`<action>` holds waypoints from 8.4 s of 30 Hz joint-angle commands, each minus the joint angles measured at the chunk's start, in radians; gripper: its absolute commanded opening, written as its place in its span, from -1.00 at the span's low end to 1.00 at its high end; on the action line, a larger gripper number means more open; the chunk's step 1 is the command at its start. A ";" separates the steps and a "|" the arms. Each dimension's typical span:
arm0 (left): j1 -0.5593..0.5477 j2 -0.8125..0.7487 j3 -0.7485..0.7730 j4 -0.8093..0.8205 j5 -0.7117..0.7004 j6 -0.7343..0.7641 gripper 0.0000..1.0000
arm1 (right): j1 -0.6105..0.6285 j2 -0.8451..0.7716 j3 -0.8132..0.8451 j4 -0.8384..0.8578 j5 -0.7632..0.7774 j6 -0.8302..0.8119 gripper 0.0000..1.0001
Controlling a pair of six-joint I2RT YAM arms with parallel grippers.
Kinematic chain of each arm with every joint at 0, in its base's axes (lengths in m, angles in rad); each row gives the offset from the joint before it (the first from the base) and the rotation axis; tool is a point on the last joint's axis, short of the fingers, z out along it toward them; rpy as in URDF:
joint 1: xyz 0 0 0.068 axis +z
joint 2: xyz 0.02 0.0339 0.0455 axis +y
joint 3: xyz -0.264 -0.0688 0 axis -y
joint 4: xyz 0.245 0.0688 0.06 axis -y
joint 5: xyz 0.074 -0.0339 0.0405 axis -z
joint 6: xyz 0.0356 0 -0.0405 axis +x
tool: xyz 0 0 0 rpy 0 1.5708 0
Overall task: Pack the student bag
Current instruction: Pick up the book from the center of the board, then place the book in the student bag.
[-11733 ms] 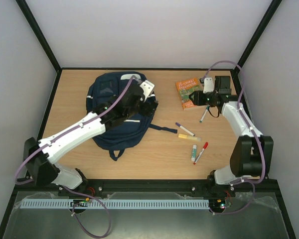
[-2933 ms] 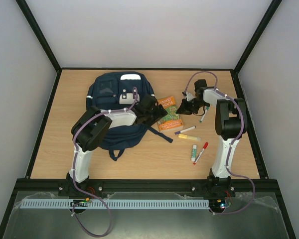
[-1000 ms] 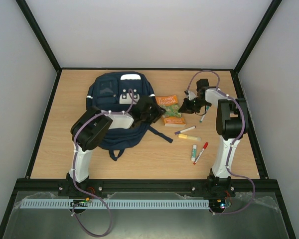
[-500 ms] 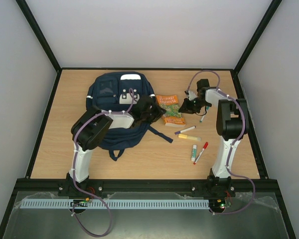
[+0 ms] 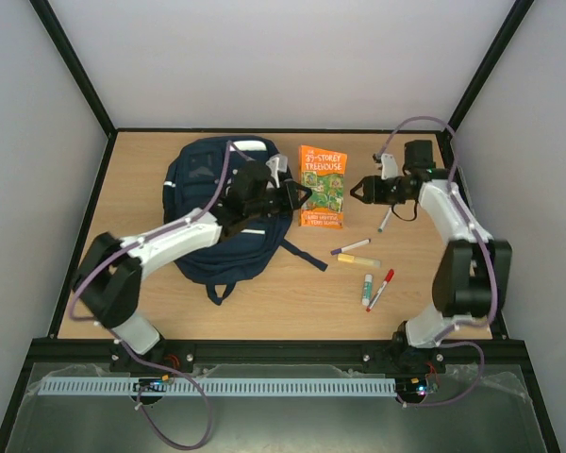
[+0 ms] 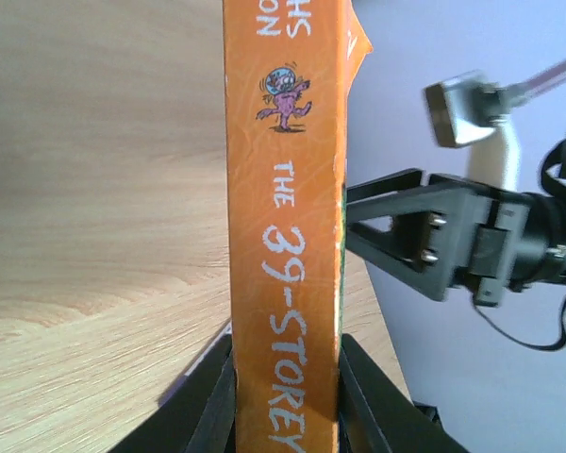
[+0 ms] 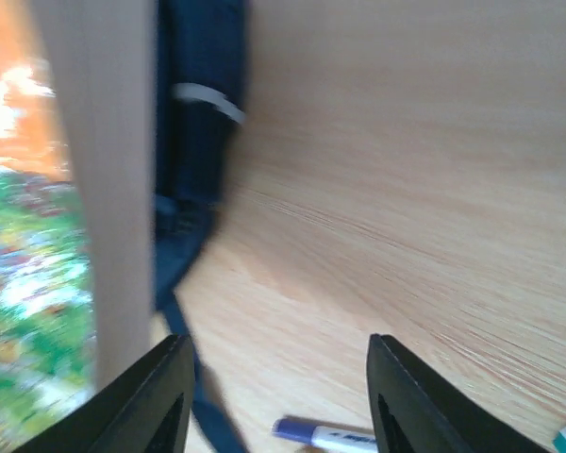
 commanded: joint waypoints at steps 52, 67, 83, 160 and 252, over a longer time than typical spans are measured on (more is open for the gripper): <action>0.011 -0.450 -0.408 0.217 0.474 0.381 0.31 | 0.130 -0.444 -0.205 -0.034 -0.769 -0.157 -0.86; -0.003 -0.332 -0.343 0.221 0.686 0.416 -0.29 | 0.243 -0.375 -0.154 -0.160 -0.696 -0.279 -0.98; 0.041 -0.489 -0.430 0.356 0.559 0.286 -0.95 | 0.237 -0.447 -0.203 0.008 -0.713 -0.141 0.17; 0.603 -0.485 -0.688 -0.287 -0.113 0.132 0.53 | 0.084 -0.548 -0.471 0.266 -0.387 -0.099 -0.98; -0.238 0.112 0.078 -0.716 -0.699 0.863 -0.95 | -0.039 -0.503 -0.440 0.281 -0.048 0.007 -0.98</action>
